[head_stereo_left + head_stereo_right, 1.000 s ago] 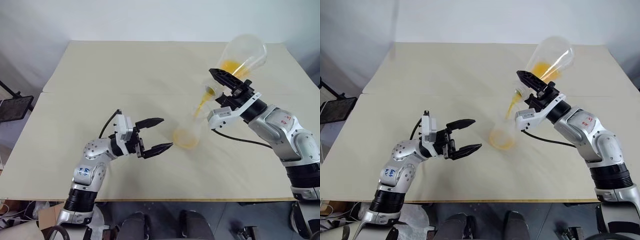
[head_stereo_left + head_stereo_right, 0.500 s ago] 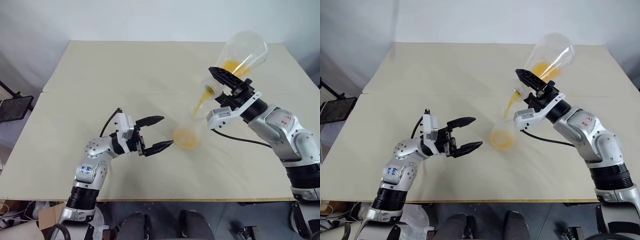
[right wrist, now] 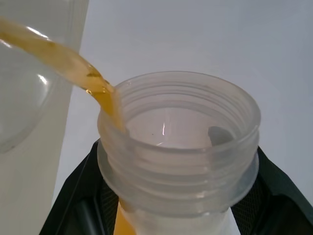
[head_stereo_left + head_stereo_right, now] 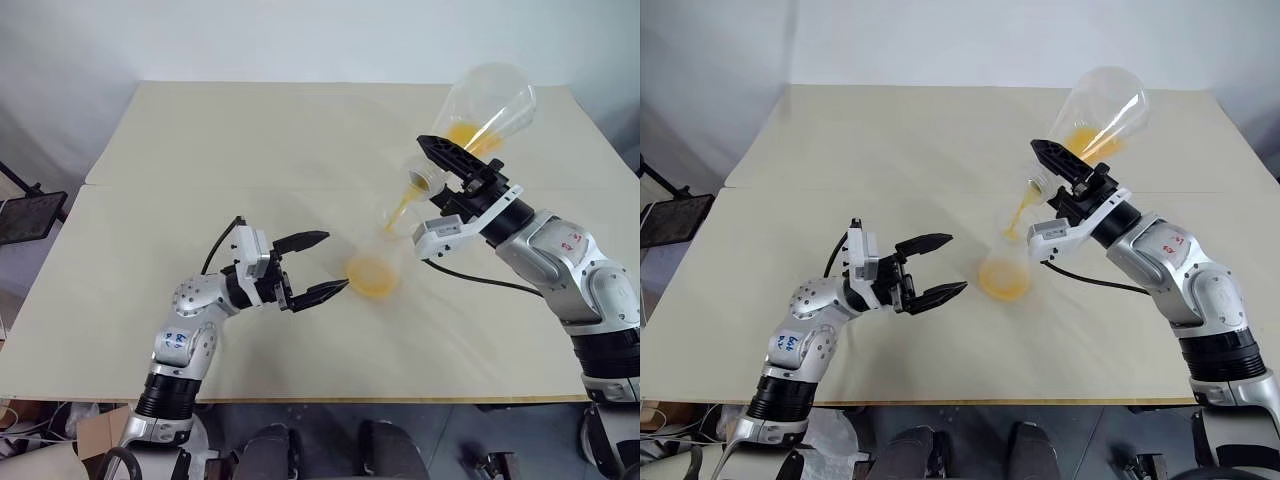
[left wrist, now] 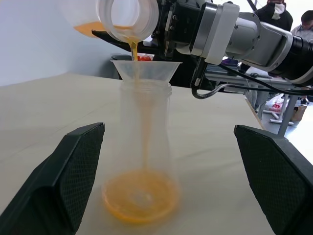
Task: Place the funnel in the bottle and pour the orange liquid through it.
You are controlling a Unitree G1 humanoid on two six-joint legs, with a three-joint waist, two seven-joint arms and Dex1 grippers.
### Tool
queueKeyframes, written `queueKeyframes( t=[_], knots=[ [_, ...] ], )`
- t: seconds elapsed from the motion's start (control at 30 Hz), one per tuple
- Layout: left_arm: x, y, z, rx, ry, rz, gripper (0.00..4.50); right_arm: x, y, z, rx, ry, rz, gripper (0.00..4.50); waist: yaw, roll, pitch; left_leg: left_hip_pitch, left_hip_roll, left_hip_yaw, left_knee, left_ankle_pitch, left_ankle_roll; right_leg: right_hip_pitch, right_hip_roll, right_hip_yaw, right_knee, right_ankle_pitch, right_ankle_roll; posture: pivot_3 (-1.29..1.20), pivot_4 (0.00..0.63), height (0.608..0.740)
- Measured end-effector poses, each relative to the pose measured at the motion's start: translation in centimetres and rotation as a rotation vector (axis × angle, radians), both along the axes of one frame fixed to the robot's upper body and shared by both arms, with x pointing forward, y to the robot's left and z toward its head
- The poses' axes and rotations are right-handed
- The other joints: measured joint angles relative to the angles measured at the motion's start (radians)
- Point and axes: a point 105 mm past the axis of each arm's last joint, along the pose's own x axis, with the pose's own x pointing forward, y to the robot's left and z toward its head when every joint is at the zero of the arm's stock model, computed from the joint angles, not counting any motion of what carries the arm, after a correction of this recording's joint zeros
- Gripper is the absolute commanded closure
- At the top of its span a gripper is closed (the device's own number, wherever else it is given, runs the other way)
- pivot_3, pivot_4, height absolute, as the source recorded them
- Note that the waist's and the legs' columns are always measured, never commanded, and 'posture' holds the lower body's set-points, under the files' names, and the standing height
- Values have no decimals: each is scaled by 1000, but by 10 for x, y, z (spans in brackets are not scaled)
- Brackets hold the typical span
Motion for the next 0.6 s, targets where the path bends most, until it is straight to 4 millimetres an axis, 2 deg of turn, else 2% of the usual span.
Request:
queueKeyframes(
  t=[0.6],
  knots=[
    [0,-2,2,-18,-14,10,0,-1,0,1,7,-12,6,2041,0,0,0,0,0,0,0,0,0,0,0,0,0,0,0,0,150,740]
  ],
)
